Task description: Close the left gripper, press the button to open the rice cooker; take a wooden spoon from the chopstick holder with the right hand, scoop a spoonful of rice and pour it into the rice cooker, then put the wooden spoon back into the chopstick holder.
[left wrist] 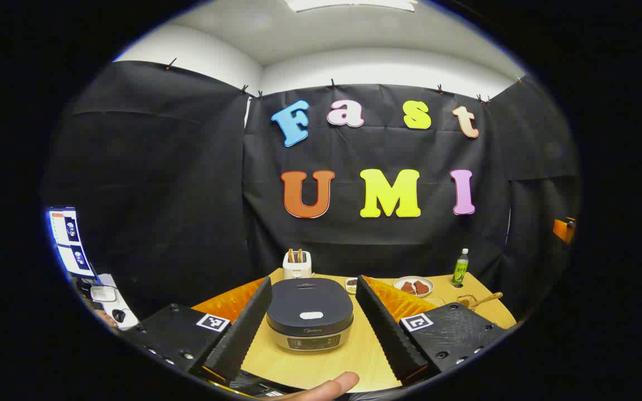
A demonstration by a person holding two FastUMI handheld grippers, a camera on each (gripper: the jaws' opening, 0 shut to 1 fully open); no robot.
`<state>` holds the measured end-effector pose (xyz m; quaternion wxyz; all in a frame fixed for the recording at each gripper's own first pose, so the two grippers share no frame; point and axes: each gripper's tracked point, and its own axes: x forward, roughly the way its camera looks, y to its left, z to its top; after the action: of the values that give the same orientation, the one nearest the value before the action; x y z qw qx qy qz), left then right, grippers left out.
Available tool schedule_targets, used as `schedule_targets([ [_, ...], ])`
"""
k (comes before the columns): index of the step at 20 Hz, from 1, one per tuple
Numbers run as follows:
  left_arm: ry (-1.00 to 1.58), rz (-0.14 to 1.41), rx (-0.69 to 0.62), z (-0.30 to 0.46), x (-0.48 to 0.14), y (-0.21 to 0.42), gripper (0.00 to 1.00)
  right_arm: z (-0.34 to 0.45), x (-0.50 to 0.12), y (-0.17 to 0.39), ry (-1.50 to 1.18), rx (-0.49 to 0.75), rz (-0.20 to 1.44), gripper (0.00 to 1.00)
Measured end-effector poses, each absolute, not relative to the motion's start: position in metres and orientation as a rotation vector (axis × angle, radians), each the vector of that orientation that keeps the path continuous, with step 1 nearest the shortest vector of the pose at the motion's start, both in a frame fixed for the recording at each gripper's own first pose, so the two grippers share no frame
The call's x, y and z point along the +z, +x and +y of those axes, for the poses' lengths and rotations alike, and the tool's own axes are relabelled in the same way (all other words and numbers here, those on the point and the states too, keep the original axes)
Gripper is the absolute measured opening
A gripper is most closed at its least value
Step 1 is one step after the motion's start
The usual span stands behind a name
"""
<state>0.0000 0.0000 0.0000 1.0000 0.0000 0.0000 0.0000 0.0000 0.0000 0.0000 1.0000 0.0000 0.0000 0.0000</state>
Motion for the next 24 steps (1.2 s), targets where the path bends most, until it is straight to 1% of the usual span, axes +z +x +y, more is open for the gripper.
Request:
schedule_targets([
  [1,-0.007,0.004,-0.001,0.002,-0.002,0.0,0.96,0.0,0.002,-0.003,0.001,0.003,-0.007,1.0],
  [4,0.001,0.007,-0.005,0.005,-0.008,0.001,0.96,-0.002,-0.002,-0.005,-0.004,0.01,-0.011,1.0],
  [6,-0.016,0.003,-0.038,0.0,-0.008,0.002,0.96,-0.004,-0.005,-0.003,-0.004,0.006,0.003,0.99],
  [10,-0.035,-0.031,-0.08,-0.006,0.001,-0.002,0.96,-0.001,-0.016,-0.001,0.0,0.026,0.04,1.0],
  [12,-0.024,-0.044,-0.081,-0.006,0.003,-0.002,0.95,-0.002,-0.017,0.0,-0.003,0.032,0.044,1.0],
  [14,-0.013,-0.061,-0.076,-0.007,0.005,-0.003,0.96,0.005,-0.018,-0.006,0.026,0.065,0.054,1.0],
  [16,-0.013,-0.069,-0.101,-0.016,0.005,-0.003,0.95,0.01,-0.018,-0.012,0.025,0.094,0.041,1.0],
  [19,-0.023,-0.04,-0.12,-0.024,-0.006,0.001,0.95,0.01,-0.018,-0.017,0.008,0.099,0.022,1.0],
  [20,-0.019,-0.041,-0.122,-0.024,-0.007,0.003,0.95,0.011,-0.018,-0.018,0.007,0.102,0.018,0.99],
  [23,0.005,-0.044,-0.1,-0.02,-0.008,0.01,0.95,0.005,-0.016,-0.021,0.002,0.093,0.0,0.99],
  [24,0.007,-0.039,-0.092,-0.02,-0.013,0.012,1.0,0.002,-0.015,-0.022,0.004,0.089,-0.006,0.99],
])
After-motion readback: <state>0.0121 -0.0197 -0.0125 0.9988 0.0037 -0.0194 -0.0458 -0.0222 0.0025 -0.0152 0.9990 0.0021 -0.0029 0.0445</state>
